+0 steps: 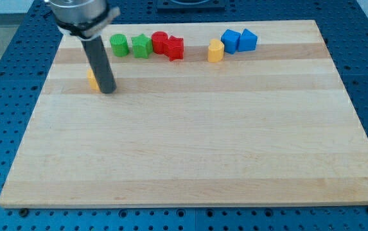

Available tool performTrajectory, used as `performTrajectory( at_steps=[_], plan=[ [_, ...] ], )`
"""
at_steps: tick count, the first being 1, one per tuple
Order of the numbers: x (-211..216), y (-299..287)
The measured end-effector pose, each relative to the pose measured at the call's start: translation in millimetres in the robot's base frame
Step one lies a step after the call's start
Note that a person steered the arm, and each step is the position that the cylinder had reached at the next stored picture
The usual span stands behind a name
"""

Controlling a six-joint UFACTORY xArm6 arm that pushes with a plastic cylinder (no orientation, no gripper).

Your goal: Nudge the yellow hexagon slightly up

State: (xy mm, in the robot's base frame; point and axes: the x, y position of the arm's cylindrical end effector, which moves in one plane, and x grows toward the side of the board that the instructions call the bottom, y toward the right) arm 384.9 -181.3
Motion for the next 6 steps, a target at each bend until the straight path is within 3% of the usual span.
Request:
performTrajectory(
  at_steps=[1, 2, 3, 4, 5, 6],
  plan=[
    [-30, -15],
    [-27, -16],
    [6, -33],
    [6, -80],
    [-21, -102],
    [-25, -73]
  ],
)
